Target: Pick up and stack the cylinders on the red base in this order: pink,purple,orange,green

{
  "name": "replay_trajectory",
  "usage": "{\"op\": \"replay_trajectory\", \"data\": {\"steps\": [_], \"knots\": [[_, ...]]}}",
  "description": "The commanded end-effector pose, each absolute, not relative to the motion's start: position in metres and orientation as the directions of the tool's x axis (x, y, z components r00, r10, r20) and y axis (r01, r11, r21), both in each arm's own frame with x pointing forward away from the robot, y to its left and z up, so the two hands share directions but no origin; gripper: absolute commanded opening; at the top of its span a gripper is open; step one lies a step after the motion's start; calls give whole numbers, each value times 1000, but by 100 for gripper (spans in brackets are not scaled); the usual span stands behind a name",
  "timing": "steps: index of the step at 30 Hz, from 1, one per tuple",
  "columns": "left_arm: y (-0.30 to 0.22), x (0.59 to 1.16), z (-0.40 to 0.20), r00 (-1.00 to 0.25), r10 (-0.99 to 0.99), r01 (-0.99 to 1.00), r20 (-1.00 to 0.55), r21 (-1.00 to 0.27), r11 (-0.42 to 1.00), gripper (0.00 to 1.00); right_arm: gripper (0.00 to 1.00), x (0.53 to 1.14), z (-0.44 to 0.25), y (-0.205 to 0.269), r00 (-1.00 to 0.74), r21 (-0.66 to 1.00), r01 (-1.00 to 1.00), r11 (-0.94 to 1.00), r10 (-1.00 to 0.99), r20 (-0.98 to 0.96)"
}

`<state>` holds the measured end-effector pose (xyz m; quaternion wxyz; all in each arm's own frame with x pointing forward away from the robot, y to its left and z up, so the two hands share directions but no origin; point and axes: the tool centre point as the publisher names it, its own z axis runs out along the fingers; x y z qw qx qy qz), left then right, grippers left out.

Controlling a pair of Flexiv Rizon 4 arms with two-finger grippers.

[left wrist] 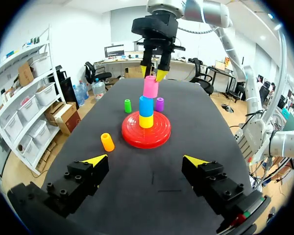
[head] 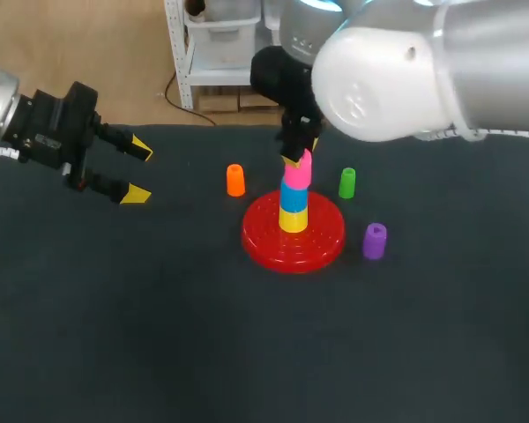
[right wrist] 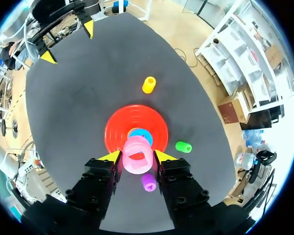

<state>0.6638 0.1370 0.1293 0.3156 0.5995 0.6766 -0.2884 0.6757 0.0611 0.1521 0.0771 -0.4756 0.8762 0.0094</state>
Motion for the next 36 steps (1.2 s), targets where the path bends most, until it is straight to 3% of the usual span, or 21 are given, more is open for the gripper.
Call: {"op": "replay_trajectory", "data": {"steps": [1, 17, 36], "knots": [[138, 662, 129, -80, 628, 993, -774, -8, 117, 100, 0, 682, 150, 68, -514, -73, -848, 525, -849, -126], [138, 662, 129, -80, 628, 993, -774, -8, 117, 100, 0, 680, 136, 60, -545, -47, -833, 552, -832, -107], [138, 662, 129, -80, 628, 993, -774, -8, 117, 100, 0, 693, 111, 73, -510, 115, -856, 505, -860, -25]]}}
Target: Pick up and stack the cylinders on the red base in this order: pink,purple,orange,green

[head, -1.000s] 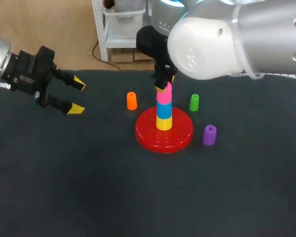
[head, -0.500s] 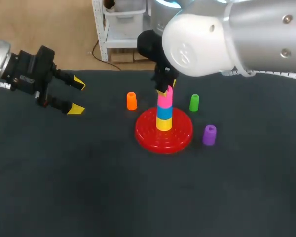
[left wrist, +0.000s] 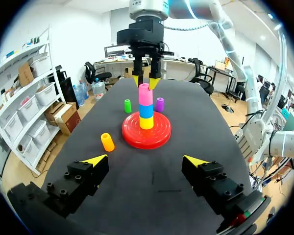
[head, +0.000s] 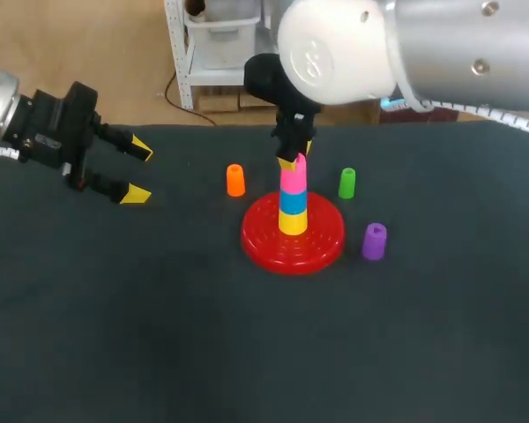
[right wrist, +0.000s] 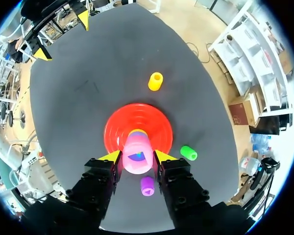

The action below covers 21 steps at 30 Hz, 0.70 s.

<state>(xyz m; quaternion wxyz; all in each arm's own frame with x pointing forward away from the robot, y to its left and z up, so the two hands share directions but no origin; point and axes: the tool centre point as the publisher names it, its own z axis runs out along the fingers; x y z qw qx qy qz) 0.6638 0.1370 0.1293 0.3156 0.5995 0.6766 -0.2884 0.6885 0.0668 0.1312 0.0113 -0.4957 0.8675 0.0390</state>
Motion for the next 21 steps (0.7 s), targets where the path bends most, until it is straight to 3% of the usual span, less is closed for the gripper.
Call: {"op": "replay_trajectory", "data": {"steps": [1, 7, 9, 10, 11, 21], "knots": [[138, 662, 129, -80, 628, 993, -774, -8, 117, 100, 0, 691, 109, 73, -513, 125, -853, 506, -858, -28], [138, 662, 129, -80, 628, 993, -774, -8, 117, 100, 10, 676, 102, 75, -540, 136, -836, 531, -840, -42], [138, 662, 129, -80, 628, 993, -774, -8, 117, 100, 39, 672, 104, 74, -555, 120, -829, 546, -829, -60], [138, 662, 129, -80, 628, 993, -774, -8, 117, 100, 86, 670, 107, 74, -561, 106, -827, 553, -825, -73], [138, 662, 129, -80, 628, 993, -774, -8, 117, 100, 100, 669, 110, 73, -567, 98, -823, 560, -820, -80], [138, 662, 129, -80, 628, 993, -774, -8, 117, 100, 100, 643, 156, 58, -638, -39, -753, 657, -743, -203]]}}
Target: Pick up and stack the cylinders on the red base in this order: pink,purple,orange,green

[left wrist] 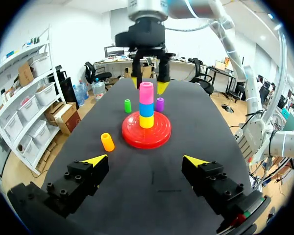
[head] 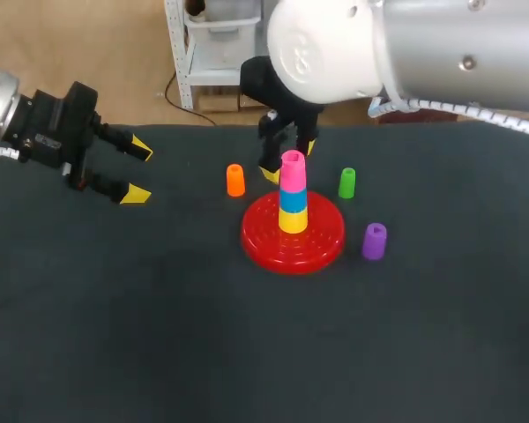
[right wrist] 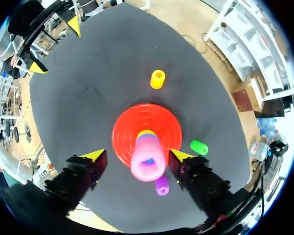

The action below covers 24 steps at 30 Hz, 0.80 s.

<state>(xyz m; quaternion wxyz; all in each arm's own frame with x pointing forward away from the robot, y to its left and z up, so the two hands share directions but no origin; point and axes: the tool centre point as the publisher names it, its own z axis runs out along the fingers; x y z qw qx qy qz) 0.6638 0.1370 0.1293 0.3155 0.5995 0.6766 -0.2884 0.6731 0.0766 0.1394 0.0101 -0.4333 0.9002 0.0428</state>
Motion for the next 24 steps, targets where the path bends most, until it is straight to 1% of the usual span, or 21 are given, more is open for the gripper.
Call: {"op": "replay_trajectory", "data": {"steps": [1, 5, 10, 17, 24], "knots": [[138, 662, 129, -80, 628, 993, -774, -8, 117, 100, 100, 640, 161, 55, -648, -49, -736, 675, -724, -235], [138, 662, 129, -80, 628, 993, -774, -8, 117, 100, 100, 625, 171, 39, -698, -71, -650, 757, -631, -339], [138, 662, 129, -80, 628, 993, -774, -8, 117, 100, 100, 595, 168, 17, -764, -65, -538, 840, -519, -382], [138, 662, 129, -80, 628, 993, -774, -8, 117, 100, 100, 558, 144, -6, -838, -14, -439, 899, -415, -355], [138, 662, 129, -80, 628, 993, -774, -8, 117, 100, 100, 548, 120, -25, -880, 31, -409, 912, -385, -280]]}}
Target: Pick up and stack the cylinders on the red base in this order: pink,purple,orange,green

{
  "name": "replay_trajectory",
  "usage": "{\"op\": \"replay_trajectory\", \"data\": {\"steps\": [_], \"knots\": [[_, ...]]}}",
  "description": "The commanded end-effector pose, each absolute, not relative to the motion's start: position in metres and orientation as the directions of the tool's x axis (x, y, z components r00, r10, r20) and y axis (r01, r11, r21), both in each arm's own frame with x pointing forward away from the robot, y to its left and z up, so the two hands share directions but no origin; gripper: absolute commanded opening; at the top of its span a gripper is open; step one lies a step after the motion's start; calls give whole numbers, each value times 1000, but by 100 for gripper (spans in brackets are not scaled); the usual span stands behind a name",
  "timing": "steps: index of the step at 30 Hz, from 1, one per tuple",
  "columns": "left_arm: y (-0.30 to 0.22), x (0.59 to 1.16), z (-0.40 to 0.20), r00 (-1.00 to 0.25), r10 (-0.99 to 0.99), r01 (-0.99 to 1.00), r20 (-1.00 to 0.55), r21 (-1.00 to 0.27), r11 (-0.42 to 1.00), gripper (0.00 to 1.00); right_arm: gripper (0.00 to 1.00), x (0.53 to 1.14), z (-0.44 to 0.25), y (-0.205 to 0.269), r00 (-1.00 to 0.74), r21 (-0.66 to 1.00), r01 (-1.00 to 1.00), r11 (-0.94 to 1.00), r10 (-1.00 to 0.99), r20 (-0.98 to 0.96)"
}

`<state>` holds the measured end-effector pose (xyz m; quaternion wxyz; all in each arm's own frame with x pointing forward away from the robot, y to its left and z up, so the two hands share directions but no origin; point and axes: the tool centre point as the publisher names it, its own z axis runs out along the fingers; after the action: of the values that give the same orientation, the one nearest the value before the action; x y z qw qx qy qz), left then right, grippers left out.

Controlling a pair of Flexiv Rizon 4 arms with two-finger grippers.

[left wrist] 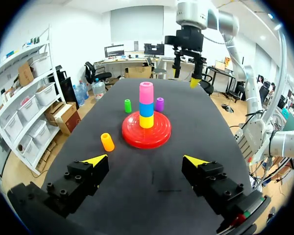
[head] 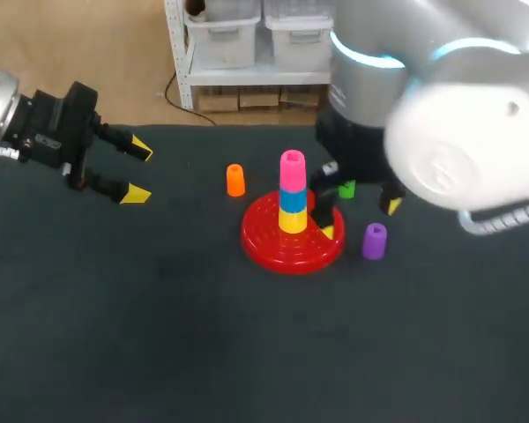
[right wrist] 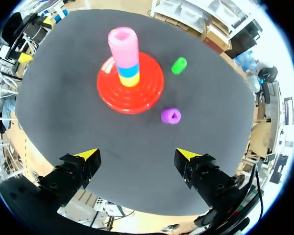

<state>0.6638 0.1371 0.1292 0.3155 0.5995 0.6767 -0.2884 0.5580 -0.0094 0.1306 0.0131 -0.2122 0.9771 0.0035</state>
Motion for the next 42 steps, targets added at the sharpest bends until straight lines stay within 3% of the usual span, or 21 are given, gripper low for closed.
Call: {"op": "replay_trajectory", "data": {"steps": [1, 14, 27, 42], "knots": [[138, 662, 129, -80, 628, 993, -774, -8, 117, 100, 100, 548, 118, -28, -884, 38, -406, 913, -381, -272], [138, 662, 129, -80, 628, 993, -774, -8, 117, 100, 100, 606, 85, -55, -867, 102, -494, 863, -481, -128], [138, 662, 129, -80, 628, 993, -774, -8, 117, 100, 100, 633, 48, -48, -781, 217, -601, 769, -623, 44], [138, 662, 129, -80, 628, 993, -774, -8, 117, 100, 100, 633, 33, -54, -744, 67, -653, 754, -656, 128]]}}
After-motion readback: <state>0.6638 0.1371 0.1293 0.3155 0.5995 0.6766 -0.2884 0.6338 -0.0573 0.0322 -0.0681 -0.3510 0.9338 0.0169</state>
